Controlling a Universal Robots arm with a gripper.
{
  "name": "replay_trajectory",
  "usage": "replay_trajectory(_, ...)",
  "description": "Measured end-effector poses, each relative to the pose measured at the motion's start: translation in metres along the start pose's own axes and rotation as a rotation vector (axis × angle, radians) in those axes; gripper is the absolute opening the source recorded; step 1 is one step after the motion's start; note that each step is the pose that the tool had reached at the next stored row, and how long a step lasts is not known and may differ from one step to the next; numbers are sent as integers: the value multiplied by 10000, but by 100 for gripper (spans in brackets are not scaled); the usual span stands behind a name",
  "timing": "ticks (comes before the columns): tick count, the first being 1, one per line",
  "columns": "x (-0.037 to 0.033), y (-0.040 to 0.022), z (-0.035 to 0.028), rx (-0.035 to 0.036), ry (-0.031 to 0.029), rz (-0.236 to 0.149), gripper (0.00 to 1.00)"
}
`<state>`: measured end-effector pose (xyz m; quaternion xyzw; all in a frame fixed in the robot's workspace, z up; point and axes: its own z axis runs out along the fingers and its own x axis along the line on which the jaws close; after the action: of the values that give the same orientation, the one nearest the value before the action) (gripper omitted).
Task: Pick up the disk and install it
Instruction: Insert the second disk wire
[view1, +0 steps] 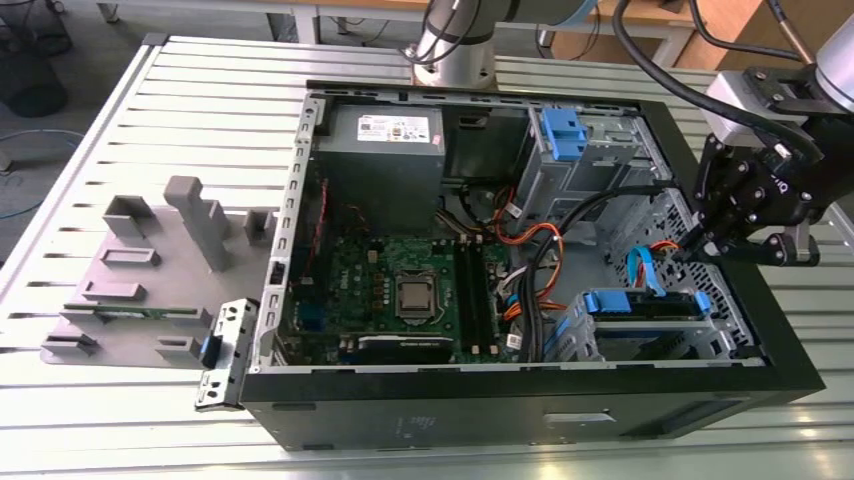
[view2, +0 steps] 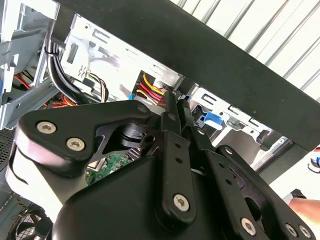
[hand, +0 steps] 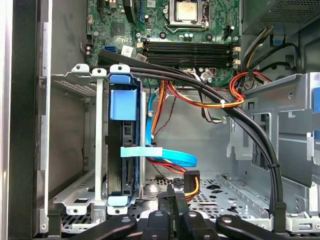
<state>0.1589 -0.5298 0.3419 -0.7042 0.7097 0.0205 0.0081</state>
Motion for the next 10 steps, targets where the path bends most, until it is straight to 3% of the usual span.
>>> replay_trajectory(4, -1, 11, 1, 3, -1, 0, 16)
replay_trajectory(10, 18, 96, 1, 53, 2, -3, 16)
